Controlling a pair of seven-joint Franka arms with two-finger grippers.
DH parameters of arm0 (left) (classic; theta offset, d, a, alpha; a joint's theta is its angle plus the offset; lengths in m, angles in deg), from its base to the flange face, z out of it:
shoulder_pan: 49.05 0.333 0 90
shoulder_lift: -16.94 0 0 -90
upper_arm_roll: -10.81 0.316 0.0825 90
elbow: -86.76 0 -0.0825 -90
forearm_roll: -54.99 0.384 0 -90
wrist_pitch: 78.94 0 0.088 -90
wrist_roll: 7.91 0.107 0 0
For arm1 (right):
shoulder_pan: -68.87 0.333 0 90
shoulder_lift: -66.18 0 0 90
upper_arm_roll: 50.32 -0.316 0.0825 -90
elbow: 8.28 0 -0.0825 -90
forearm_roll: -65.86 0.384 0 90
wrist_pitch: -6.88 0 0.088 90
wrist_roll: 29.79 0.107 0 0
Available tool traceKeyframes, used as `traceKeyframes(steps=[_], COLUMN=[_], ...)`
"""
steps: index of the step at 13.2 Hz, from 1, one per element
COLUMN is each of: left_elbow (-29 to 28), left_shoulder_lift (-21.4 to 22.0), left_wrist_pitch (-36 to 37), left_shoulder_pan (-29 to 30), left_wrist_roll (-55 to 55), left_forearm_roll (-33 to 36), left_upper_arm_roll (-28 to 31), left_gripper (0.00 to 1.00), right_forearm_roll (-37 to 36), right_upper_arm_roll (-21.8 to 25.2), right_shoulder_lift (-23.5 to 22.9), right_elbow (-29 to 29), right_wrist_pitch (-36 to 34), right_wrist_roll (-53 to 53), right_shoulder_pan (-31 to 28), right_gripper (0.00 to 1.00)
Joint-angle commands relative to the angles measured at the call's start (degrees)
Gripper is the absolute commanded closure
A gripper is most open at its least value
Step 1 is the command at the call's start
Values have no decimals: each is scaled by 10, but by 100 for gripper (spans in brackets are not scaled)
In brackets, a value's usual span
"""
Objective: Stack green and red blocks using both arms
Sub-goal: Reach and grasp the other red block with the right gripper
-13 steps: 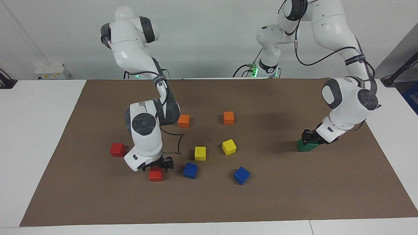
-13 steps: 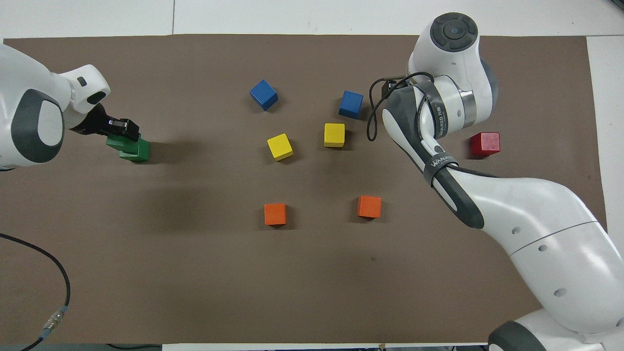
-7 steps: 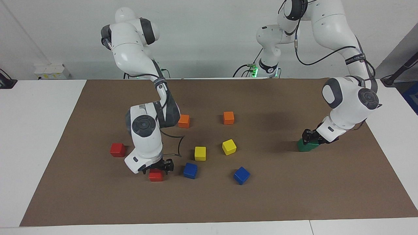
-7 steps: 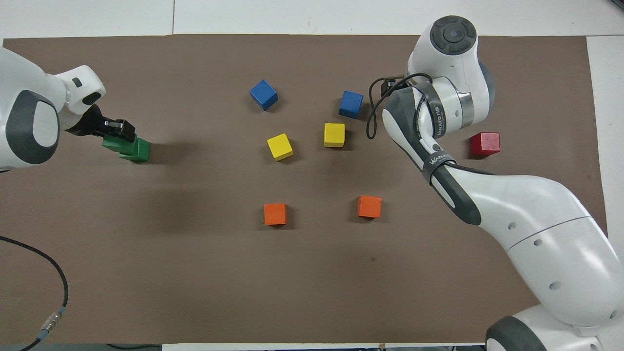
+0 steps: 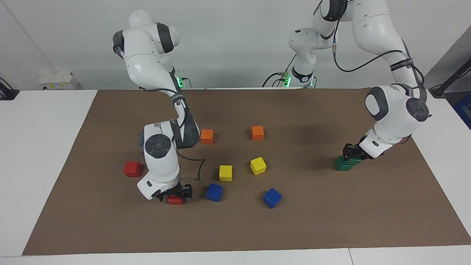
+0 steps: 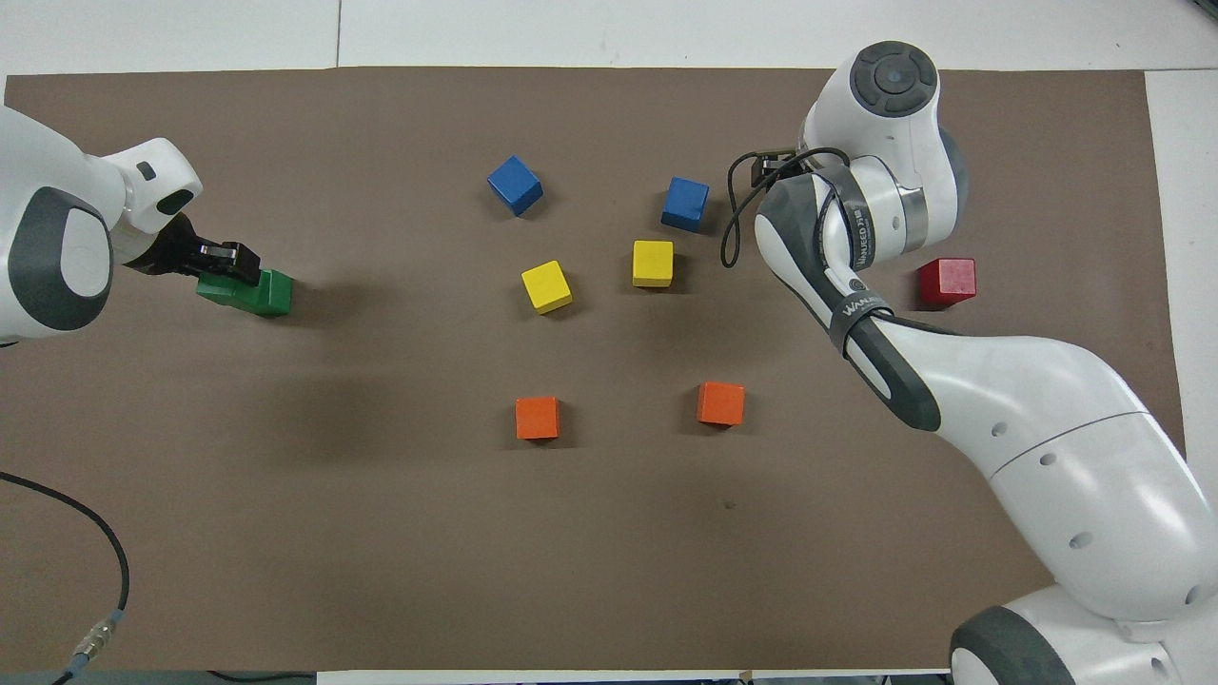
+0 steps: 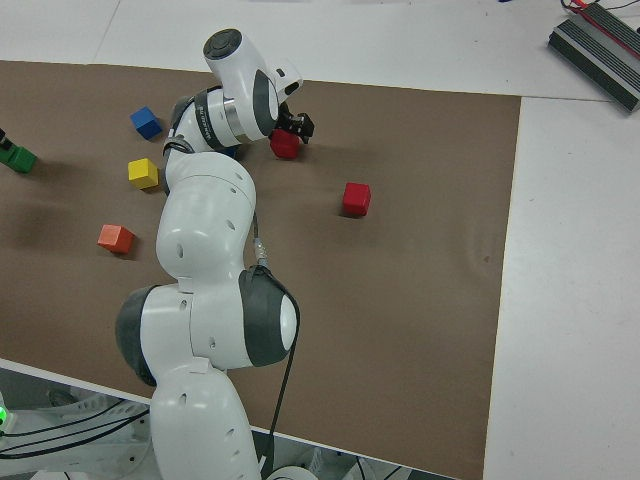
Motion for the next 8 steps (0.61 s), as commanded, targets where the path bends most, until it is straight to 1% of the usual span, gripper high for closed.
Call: traceKeyframes(steps=[1,4,5,6,8], left_elbow=[-35,-36,-38,-41,-49], left_shoulder_lift=[25,25,26,27,29], left_wrist_pitch=[-27,-27,-28,-29,-35], left_shoulder_pan=[-2,-4,-4,-4,-4], left_wrist_roll=[-7,-9,-11,-11,-12], left_forearm_roll=[-3,-3,-3,-3,-3], left_upper_arm_roll=[0,0,0,0,0], left_gripper=[100,100,100,93,0], right_forearm_roll=[15,21,25,26,26], right_upper_arm_roll=[-7,-7,-7,-7,-7], right_shoulder_lift=[5,7,8,8,8], right_elbow=[-14,-21,-22,-23,-24], right_wrist_pitch=[12,12,13,13,11], right_wrist_roll=[-12,-10,-10,-10,-10], right_shoulder_pan=[-8,-8,-8,-8,-8], right_gripper=[19,39,49,63,93])
